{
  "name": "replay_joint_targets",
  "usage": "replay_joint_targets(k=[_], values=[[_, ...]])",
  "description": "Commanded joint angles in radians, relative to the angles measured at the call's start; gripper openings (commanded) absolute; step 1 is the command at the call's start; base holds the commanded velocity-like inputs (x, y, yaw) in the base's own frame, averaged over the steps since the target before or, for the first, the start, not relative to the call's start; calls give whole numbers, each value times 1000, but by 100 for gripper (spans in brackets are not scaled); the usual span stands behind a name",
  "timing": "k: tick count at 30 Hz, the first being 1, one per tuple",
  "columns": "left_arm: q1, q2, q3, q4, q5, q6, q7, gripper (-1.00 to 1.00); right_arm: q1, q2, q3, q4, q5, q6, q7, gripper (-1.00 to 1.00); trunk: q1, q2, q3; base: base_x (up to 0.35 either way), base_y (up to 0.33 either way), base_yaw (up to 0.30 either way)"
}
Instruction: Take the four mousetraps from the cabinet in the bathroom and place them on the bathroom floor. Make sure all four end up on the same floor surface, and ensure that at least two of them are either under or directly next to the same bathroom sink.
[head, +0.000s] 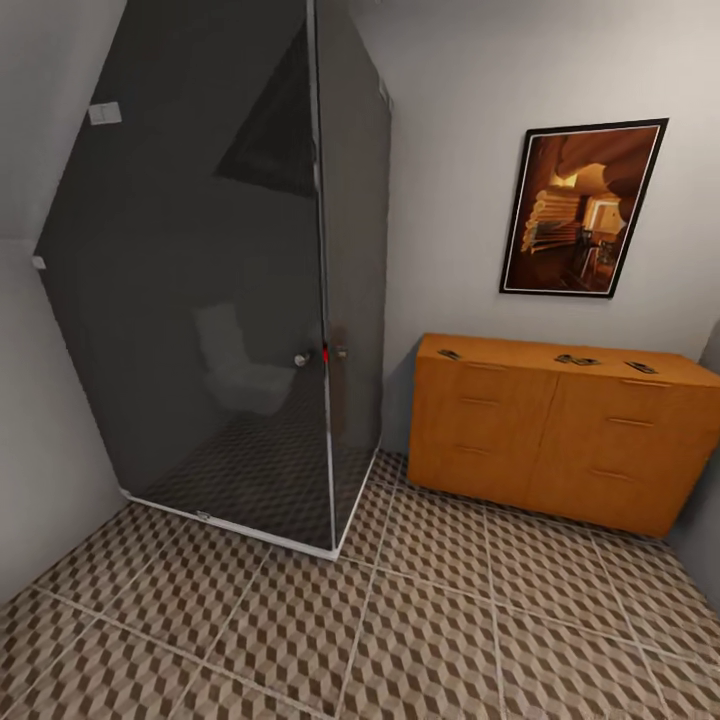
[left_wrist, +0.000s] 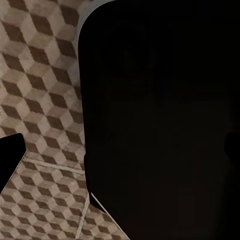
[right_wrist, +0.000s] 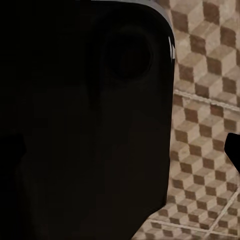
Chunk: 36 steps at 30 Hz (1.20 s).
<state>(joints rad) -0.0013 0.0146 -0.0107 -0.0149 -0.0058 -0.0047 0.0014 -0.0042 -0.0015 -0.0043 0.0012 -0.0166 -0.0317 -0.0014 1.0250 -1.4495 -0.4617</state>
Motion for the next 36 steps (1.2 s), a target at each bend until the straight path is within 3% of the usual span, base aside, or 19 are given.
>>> replay_joint_targets(k=[1,36], values=[[0,0,-1,0,-1,0,0,100,0,0,0,0,-2,-3,0,100,0,0,-1,0,0,-275],[0,-2,-2,0,-3,-1,0,100,-1,0,-2,0,-2,-4,0,100,0,0,14,0,0,-275]])
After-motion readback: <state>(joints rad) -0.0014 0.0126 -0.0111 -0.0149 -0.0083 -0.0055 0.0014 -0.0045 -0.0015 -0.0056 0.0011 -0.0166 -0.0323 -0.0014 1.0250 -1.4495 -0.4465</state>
